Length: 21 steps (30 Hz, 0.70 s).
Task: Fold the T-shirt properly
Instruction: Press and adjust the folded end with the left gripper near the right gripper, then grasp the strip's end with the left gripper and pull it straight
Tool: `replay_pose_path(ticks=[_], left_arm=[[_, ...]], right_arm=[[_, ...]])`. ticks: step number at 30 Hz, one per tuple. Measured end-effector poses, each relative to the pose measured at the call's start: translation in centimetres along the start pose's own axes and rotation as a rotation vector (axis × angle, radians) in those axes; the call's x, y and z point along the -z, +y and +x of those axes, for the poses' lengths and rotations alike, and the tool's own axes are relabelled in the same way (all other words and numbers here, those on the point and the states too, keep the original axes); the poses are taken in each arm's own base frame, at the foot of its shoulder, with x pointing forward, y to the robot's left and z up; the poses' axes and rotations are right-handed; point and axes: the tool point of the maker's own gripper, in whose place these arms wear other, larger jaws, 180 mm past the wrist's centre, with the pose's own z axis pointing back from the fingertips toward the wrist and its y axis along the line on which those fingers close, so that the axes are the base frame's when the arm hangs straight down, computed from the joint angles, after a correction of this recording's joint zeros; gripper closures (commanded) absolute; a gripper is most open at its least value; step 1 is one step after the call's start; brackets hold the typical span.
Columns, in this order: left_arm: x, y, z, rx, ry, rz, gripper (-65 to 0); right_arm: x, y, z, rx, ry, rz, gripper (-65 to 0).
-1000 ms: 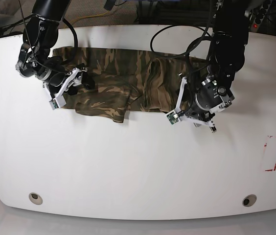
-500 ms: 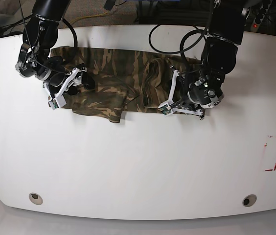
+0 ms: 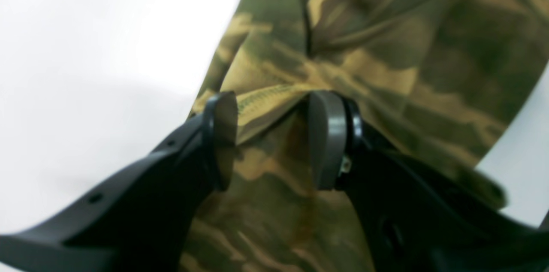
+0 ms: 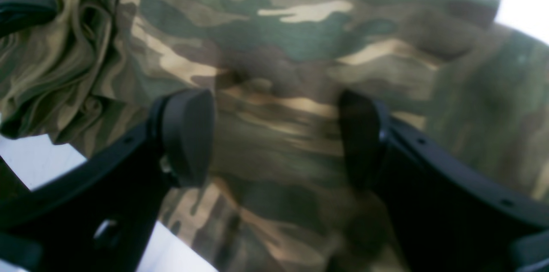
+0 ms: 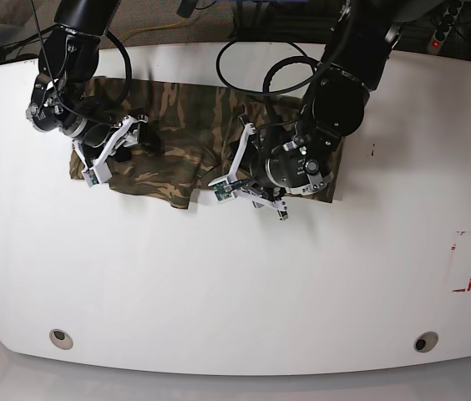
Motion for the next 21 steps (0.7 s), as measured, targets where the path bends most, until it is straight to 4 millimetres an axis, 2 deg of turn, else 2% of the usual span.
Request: replay_pose_path(ticks=[8,14,17,21], left_arm=[[-1.0,0.4,5.6,0.018,-0.131,0.018,-24.4],[-3.4,1.7,7.1,0.054,-0.188,0.091,-24.4],[-3.7,2.3,5.7,0.066,-0.164,0.103,-24.4],[-3.6,3.2,0.0,-0.013,-0.069,0.119,-24.4]], right_arm=[[0.0,0.0,0.0,0.001,-0.001,0.001,-43.8],[0.0,0.1,0.0,0.001,-0.002,0.002,-43.8],[0.0,0.1,-0.2,0.003,0.002,0.002,-43.8],[-0.1,0.1,-0.3,0.007,0.002,0.001,-43.8]])
